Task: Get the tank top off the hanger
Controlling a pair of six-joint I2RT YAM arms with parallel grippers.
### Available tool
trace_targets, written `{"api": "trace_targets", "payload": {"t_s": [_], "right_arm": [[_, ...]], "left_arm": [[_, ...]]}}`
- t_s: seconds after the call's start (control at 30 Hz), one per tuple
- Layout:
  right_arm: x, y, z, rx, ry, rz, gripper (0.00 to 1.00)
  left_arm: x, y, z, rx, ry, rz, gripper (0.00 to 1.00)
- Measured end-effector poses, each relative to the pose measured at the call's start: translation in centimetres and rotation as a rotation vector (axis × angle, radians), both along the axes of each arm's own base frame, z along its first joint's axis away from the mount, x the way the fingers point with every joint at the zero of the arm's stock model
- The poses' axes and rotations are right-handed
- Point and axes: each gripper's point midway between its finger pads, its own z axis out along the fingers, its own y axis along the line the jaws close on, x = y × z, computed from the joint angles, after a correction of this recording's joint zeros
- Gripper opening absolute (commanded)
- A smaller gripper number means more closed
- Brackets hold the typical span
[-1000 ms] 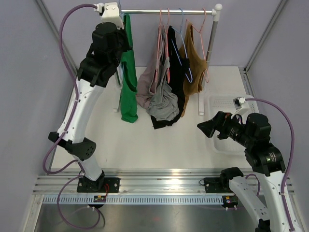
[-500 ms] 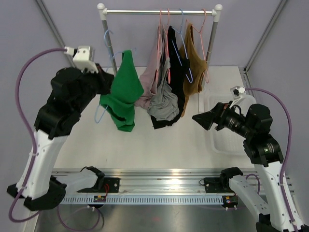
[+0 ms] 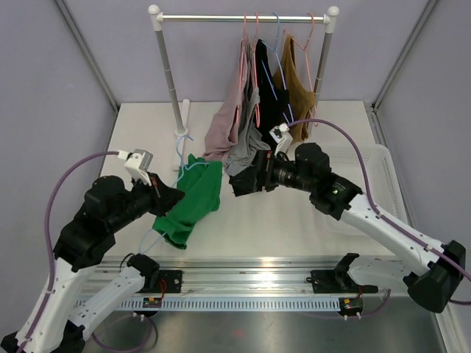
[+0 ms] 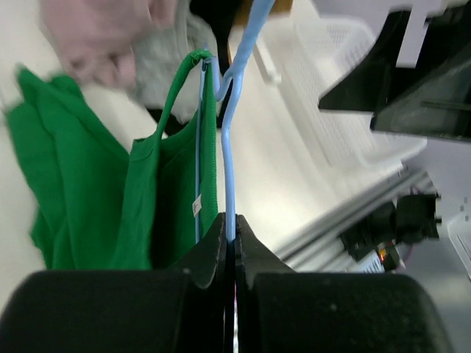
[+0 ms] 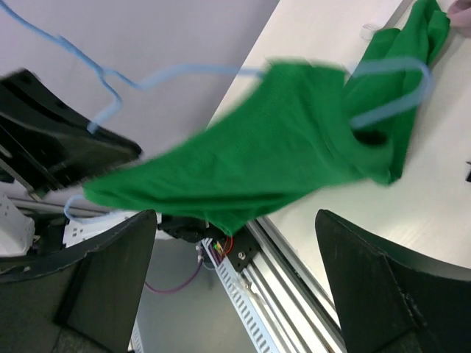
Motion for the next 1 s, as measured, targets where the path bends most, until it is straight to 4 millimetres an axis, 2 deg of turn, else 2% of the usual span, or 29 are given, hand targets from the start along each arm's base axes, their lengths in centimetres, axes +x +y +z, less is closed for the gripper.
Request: {"api": "trace_targets", "payload": {"t_s": [0.13, 0.23, 0.4, 0.5, 0.57, 0.63, 0.73, 0.77, 0.8, 0.97, 1.0], "right_arm": [[0.1, 3.7, -1.2, 0.0, -0.002, -0.054, 0.92], [0.7, 5.5, -3.3, -0.042, 0.008, -0.111, 0.88], [2.2, 6.7, -7.2, -0.132, 0.03, -0.194, 0.81], [3.3, 6.6, -8.8, -0.172, 0.031, -0.245, 0.7], [3.8, 6.6, -9.4, -0.185, 0.028, -0.265, 0.63], [4.3, 6.7, -10.2, -0.2, 0.03, -0.281, 0.61], [4.8, 7.0, -11.3, -0.219, 0.031, -0.293, 0.43], [4.9, 7.0, -11.6, -0.23, 0.03, -0.297, 0.31], [5.0, 7.0, -11.9, -0.24, 0.027, -0.3, 0.25], [5.4, 6.8, -12.2, -0.255, 0.02, -0.317, 0.24], [5.5, 6.7, -12.3, -0.262, 0.014, -0.325, 0.17]], "left_arm": [[-1.3, -1.1, -4.8, -0.019, 0.129, -0.056, 0.0], [-1.9, -1.4, -6.1, -0.052, 0.164, -0.065, 0.0], [-2.2, -1.9, -6.0, -0.12, 0.159, -0.074, 0.0], [-2.0, -2.1, -6.2, -0.138, 0.169, -0.067, 0.0], [-2.0, -2.1, -6.3, -0.144, 0.176, -0.065, 0.0], [-2.0, -2.2, -6.2, -0.148, 0.177, -0.063, 0.0], [-2.1, -2.1, -6.1, -0.15, 0.173, -0.064, 0.0], [-2.1, -2.1, -6.1, -0.15, 0.173, -0.064, 0.0], [-2.0, -2.1, -6.1, -0.15, 0.173, -0.063, 0.0], [-1.9, -1.8, -6.6, -0.123, 0.171, -0.052, 0.0], [-1.8, -1.8, -6.7, -0.115, 0.173, -0.05, 0.0]]}}
